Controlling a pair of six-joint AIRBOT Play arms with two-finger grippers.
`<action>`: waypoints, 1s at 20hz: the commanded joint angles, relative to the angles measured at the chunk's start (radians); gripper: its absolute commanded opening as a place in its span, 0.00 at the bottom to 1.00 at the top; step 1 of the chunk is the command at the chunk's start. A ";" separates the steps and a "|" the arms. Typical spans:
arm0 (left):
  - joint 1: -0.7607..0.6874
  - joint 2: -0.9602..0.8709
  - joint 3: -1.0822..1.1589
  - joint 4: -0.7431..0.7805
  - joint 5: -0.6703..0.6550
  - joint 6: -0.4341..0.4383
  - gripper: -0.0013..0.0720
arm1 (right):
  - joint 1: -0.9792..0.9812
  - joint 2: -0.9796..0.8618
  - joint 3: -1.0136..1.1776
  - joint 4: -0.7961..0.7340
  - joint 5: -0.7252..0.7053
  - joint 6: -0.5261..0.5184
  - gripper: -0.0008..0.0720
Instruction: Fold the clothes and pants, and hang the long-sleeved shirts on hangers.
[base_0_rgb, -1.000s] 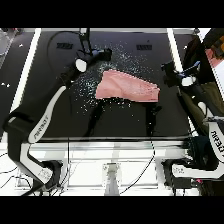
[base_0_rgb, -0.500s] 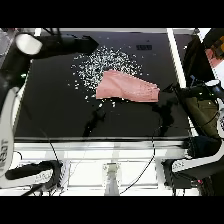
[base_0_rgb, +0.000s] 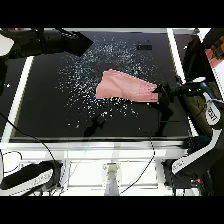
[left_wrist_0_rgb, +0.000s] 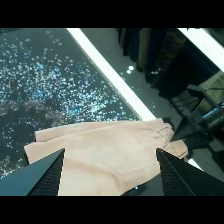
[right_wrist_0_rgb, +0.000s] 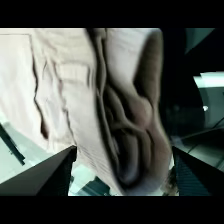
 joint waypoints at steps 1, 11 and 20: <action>0.001 0.005 0.000 0.000 -0.006 0.001 0.91 | 0.058 -0.030 0.020 -0.007 -0.071 0.016 0.91; 0.001 0.005 0.000 0.000 -0.006 0.002 0.90 | 0.024 -0.024 0.105 0.250 -0.076 0.012 0.03; 0.002 -0.052 0.000 0.000 0.013 0.002 0.90 | -0.367 0.120 0.621 0.129 -0.145 0.363 0.03</action>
